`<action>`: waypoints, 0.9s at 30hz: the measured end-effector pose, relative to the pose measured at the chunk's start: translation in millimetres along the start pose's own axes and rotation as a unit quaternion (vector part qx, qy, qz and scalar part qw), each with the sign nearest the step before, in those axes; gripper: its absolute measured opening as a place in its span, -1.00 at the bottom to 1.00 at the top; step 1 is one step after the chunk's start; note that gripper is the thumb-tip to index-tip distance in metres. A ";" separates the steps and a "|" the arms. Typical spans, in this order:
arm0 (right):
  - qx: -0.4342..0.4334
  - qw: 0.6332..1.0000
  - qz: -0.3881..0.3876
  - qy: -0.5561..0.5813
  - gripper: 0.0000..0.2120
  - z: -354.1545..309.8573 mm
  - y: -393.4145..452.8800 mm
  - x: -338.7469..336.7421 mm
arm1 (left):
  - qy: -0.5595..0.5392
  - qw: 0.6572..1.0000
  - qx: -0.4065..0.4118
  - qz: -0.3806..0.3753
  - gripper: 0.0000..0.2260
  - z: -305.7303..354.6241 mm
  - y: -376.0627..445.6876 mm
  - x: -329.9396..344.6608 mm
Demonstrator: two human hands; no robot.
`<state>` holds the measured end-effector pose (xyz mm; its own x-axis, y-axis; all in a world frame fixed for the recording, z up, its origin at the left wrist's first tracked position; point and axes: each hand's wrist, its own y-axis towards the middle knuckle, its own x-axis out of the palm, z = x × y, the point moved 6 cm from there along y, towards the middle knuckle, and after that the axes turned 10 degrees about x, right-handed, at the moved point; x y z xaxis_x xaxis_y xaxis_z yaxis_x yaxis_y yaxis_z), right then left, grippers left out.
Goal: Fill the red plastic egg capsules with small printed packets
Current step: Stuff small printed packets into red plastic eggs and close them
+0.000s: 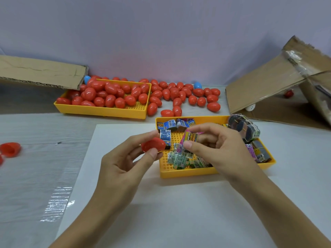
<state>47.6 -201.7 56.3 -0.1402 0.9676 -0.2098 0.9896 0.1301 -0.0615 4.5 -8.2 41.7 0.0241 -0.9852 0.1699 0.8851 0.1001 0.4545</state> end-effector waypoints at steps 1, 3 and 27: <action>0.008 1.000 -0.008 0.028 -0.77 1.0 -3.7 1.2 | 0.001 1.000 0.004 -0.003 -0.76 0.6 -0.1 0.6; 0.014 0.998 -0.015 0.067 -0.75 2.8 -10.3 3.6 | 0.014 1.000 0.017 -0.016 -0.81 1.4 -0.4 1.8; 0.000 0.992 0.035 0.119 -0.77 5.7 -25.8 -3.6 | 0.109 0.991 0.062 -0.046 -0.88 9.0 -8.7 13.4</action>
<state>22.4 -209.7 53.1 -0.0595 0.9980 0.0229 0.9967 0.0606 -0.0547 -7.0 -20.9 47.8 0.0576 -0.9963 -0.0633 0.8243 0.0117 0.5660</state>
